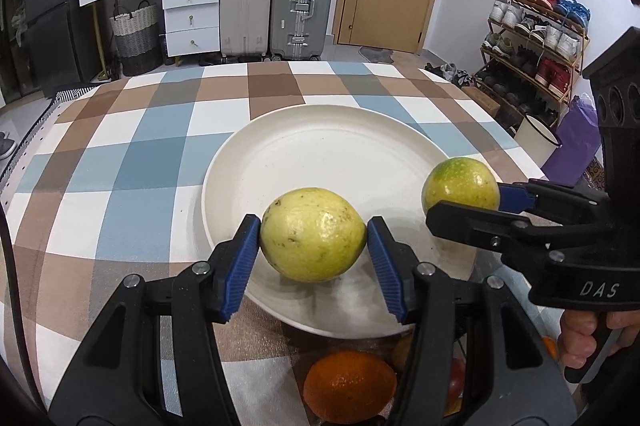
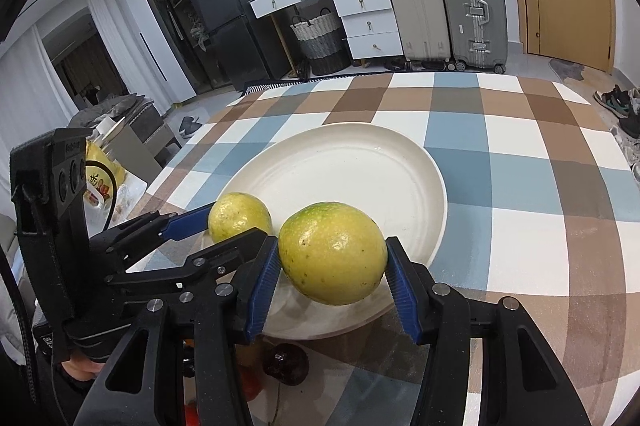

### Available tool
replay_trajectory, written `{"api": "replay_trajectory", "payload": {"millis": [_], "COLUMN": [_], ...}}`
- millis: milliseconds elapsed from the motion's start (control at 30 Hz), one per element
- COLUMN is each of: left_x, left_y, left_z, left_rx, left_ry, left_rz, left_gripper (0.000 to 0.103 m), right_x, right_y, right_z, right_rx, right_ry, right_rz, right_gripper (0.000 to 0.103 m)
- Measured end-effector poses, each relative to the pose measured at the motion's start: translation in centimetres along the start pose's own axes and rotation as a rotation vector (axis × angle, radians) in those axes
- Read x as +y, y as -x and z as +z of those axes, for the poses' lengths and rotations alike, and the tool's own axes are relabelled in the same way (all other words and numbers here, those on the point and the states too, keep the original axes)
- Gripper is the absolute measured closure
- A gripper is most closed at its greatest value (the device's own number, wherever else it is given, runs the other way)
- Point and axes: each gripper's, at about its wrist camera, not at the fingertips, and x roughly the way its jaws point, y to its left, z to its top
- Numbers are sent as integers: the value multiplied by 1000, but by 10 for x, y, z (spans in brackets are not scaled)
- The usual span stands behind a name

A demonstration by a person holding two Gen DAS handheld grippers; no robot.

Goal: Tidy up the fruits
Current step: 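Carry both held yellow fruits up and over onto the white plate, then lower both fruits onto the plate and open both tools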

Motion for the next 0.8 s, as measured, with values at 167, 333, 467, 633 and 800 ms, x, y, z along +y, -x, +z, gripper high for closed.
{"api": "replay_trajectory", "payload": {"millis": [167, 333, 467, 633, 800], "left_x": [0, 3, 2, 1, 1], "left_y": [-6, -7, -7, 2, 21], "left_z": [1, 1, 1, 1, 0], "left_rx": [23, 25, 27, 20, -13], "left_ry": [2, 15, 4, -14, -12], "left_rz": [5, -5, -6, -22, 9], "left_gripper": [50, 50, 50, 44, 20], "right_x": [-5, -8, -6, -4, -6], "right_y": [-6, -11, -15, -2, 16], "right_z": [2, 3, 5, 7, 8], "right_rx": [11, 25, 37, -13, -20], "right_ry": [-9, -16, -4, 7, 2], "right_rz": [-15, -20, -36, -37, -38], "right_gripper": [50, 50, 50, 50, 38]}}
